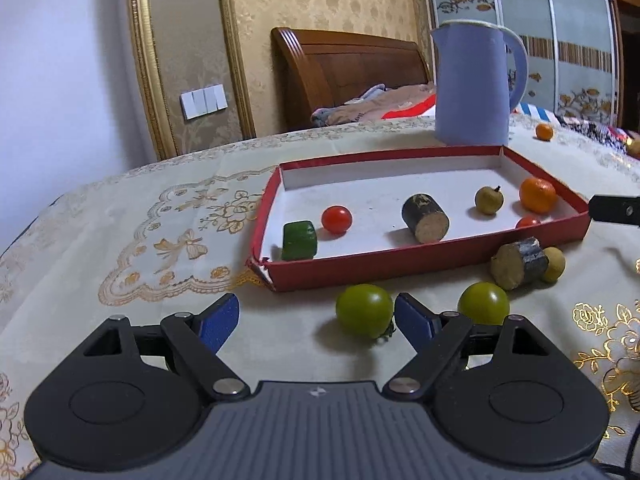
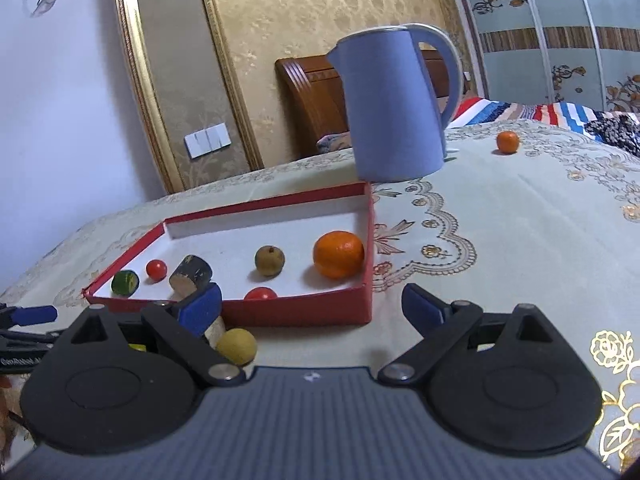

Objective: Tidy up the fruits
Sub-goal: 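Withdraw both open grippers from the tray toward the fruits on the table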

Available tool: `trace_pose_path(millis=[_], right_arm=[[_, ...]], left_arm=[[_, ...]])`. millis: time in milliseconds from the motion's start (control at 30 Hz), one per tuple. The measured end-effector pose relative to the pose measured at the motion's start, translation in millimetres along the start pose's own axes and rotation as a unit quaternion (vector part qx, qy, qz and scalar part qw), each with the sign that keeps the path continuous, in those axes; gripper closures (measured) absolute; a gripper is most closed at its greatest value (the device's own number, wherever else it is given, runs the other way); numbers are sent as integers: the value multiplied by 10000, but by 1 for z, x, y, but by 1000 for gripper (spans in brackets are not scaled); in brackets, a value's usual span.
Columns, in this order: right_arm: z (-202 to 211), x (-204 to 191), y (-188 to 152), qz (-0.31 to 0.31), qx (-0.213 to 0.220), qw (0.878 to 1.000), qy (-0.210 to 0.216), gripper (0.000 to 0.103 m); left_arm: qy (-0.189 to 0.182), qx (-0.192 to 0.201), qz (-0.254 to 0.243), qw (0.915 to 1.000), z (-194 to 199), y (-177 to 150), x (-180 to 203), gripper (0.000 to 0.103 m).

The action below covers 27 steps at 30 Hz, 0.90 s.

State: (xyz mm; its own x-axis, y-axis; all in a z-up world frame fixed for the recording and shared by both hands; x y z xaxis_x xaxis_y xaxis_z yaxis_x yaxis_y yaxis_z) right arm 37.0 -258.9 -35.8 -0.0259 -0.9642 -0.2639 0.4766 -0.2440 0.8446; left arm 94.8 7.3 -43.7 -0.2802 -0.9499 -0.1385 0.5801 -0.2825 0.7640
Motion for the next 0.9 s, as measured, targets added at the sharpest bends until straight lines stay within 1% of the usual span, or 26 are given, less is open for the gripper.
trace_pose_path(millis=[133, 267, 433, 600, 700, 800, 900], right_arm=[[-4, 1, -4, -10, -181, 9998, -29, 7], [-5, -1, -5, 55, -196, 9998, 24, 7], [-5, -1, -6, 23, -245, 9997, 49, 7], [-6, 1, -6, -45, -277, 9996, 79, 7], [-7, -1, -7, -6, -311, 9995, 97, 7], [-8, 0, -7, -12, -338, 9994, 109, 7], [-9, -1, -7, 5, -361, 9993, 88, 7]], left_arm=[[44, -82, -102, 9999, -9, 3, 5, 18], [-3, -117, -174, 9998, -14, 5, 10, 18], [-26, -195, -133, 9997, -21, 6, 9, 18], [-134, -420, -42, 9990, -30, 4, 7, 18], [-79, -441, -34, 9990, -32, 5, 6, 18], [90, -426, -24, 9990, -34, 7, 4, 18], [157, -444, -6, 9989, -36, 8, 2, 18]])
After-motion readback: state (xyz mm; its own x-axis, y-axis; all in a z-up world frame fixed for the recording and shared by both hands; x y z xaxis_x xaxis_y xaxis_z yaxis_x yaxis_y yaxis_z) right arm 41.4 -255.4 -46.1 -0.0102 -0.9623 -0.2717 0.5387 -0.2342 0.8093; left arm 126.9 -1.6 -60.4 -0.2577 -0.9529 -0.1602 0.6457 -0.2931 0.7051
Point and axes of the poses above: each gripper's, at about its wrist camera, not at the fingertips, and z roughly against the way its jaws point, x to its right, y to its top, the point moved 10 cm from there along -z, roughly the way its jaws point, and after that the axes turned 8 degrees about -x, right-handed, at the moved point
